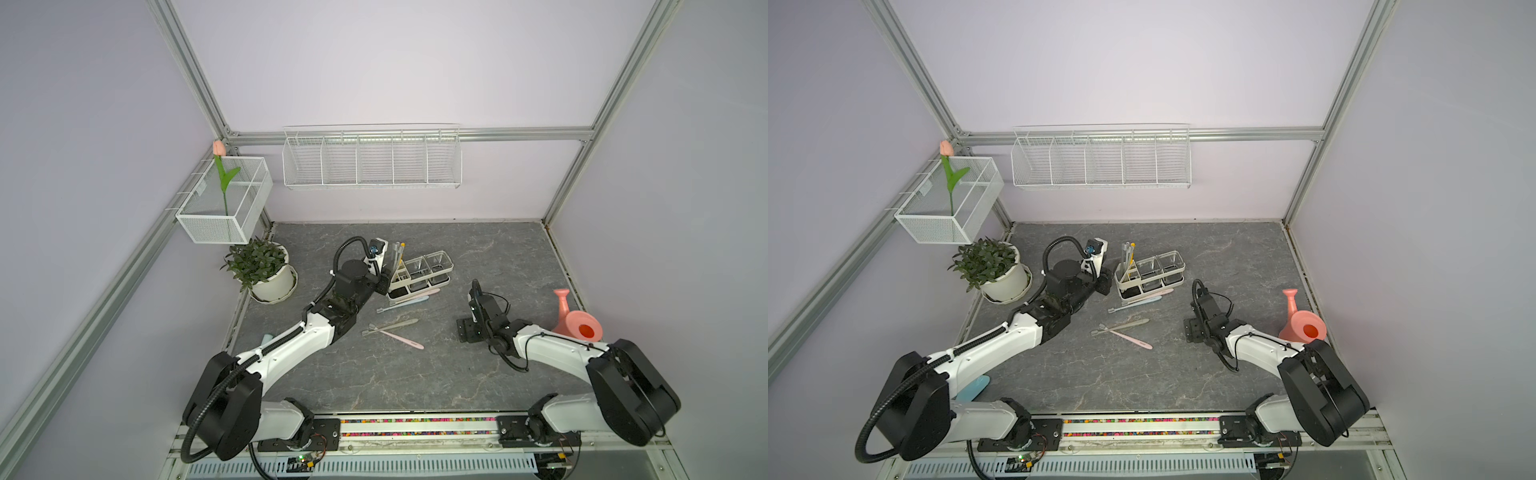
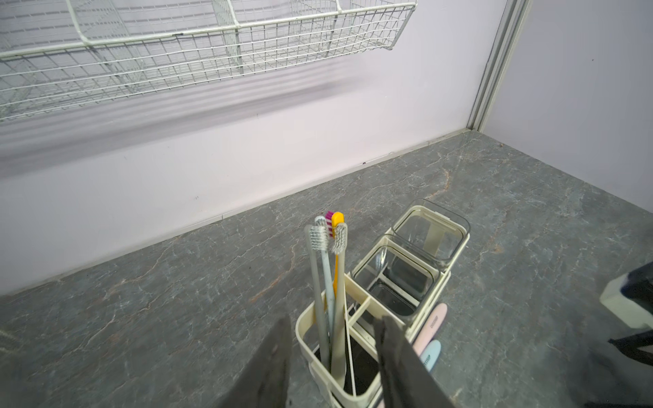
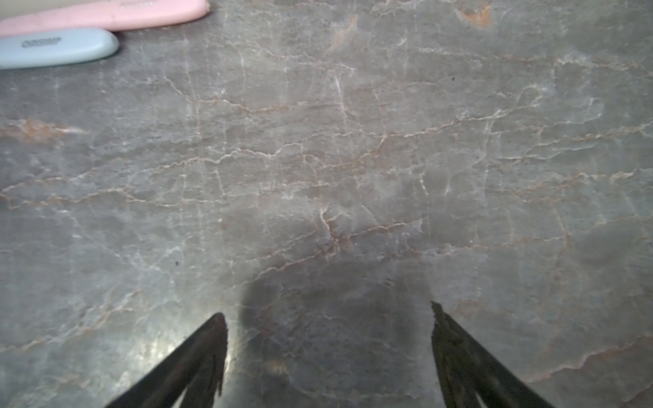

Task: Place the toothbrush into the toothbrush holder
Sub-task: Place the toothbrush in the toothbrush holder.

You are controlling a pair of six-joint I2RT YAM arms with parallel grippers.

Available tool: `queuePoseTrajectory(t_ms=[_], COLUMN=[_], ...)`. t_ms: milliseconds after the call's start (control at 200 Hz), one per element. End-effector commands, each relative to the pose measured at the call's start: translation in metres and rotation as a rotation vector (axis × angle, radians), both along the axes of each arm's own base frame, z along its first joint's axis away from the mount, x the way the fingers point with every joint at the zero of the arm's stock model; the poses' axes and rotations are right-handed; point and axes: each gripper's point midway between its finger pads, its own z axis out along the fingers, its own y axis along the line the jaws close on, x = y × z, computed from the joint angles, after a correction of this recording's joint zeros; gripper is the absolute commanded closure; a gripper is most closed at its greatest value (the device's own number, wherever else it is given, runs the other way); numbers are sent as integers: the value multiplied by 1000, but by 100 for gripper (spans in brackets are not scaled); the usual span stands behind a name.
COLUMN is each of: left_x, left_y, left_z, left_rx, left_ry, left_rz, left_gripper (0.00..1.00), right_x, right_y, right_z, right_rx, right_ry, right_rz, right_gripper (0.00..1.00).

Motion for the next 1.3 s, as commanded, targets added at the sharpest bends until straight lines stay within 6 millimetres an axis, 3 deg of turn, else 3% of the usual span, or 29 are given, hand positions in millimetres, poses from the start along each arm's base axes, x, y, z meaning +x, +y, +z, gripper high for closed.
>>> queuePoseTrajectory(t_ms=[0, 300, 645, 865, 1294], left_x=[-19, -41, -59, -62, -54], left_y=[17, 46, 67, 60, 45], left_z=[-21, -46, -45, -38, -57], left_rx=[34, -29, -148, -190, -158], left_ry=[72, 102, 109, 115, 204], left_rz=[28, 107, 167, 127, 105], left_gripper=[56, 53, 43, 35, 26], right_x=[3, -2, -11, -13, -11], right_y=[5, 22, 42, 47, 56], right_z=[3, 3, 14, 16, 10], right_rx=[11, 63, 134, 155, 149], right_ry=[2, 9, -55, -67, -20], right_rz=[26, 121, 236, 260, 299], right_gripper=[8, 7, 9, 11, 11])
